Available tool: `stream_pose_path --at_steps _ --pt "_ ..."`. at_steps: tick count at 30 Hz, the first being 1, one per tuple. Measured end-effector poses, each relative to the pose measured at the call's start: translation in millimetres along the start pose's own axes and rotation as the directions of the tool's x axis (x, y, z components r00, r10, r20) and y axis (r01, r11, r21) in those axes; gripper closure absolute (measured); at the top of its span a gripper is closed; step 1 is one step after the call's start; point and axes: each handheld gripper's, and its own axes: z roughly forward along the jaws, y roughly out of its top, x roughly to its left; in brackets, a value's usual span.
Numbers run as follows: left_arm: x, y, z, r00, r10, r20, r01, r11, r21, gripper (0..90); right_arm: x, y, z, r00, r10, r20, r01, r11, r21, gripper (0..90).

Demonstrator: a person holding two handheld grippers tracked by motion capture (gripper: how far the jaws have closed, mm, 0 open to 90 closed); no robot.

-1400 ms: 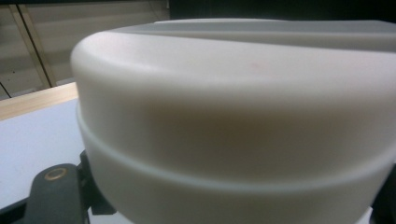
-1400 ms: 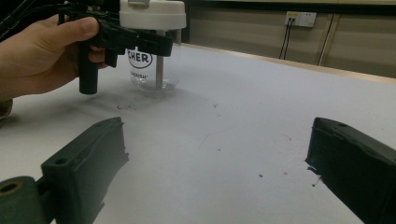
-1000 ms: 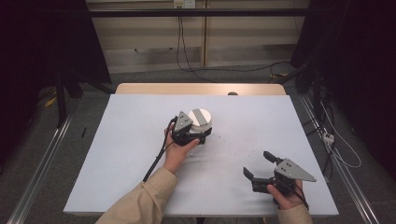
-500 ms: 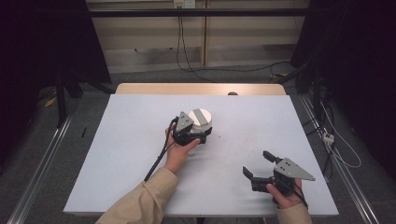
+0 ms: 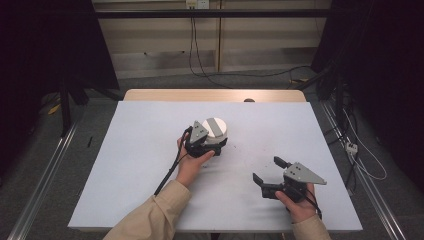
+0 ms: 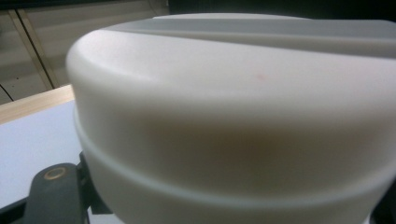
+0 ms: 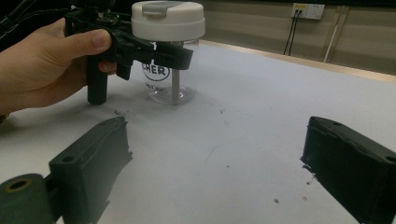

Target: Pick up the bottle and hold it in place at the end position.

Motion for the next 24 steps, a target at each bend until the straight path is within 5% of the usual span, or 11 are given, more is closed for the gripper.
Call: stream_pose_path --at_steps 16,24 --pt "2.4 -1.4 -6.2 0.9999 0.005 0.016 -0.005 1.0 0.007 18.3 13.7 28.0 40.2 0.9999 0.012 -0.009 -0.012 1.0 0.022 18.5" --pt "2.2 -2.1 -8.4 0.9997 0.013 0.021 -0.013 0.9999 0.008 18.2 19.9 37.7 57.0 0.9992 0.007 -0.04 -0.005 0.998 0.058 44.4"
